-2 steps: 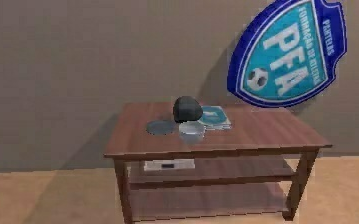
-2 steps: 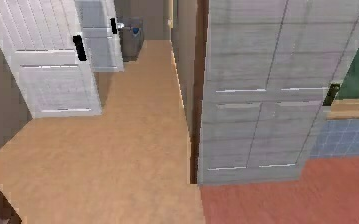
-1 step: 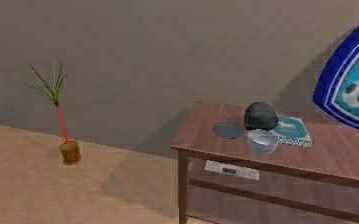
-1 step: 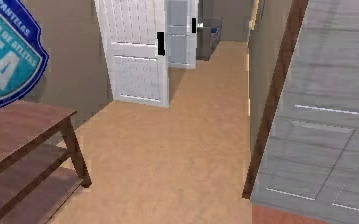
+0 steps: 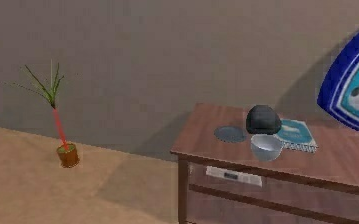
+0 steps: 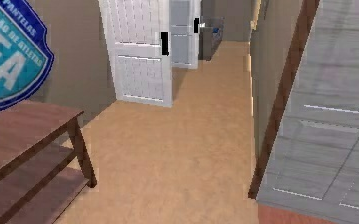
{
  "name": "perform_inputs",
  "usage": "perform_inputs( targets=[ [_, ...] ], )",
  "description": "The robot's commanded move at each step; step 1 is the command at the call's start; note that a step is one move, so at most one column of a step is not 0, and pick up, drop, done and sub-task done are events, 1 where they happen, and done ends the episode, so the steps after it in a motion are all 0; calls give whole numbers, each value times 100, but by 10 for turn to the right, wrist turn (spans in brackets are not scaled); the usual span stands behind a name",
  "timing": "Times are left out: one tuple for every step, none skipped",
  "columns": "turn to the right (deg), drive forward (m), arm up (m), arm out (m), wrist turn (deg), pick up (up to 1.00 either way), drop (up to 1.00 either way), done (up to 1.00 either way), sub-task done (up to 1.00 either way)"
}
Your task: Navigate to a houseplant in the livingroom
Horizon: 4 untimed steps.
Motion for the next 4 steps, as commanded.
perform_inputs(
  targets=[
    [-360, 0, 0, 0, 0, 0, 0, 0, 0],
    [0, 75, 0, 0, 0, 0, 0, 0, 0],
    [240, 0, 0, 0, 0, 0, 0, 0, 0],
    [0, 30, 0, 0, 0, 0, 0, 0, 0]
  ],
)
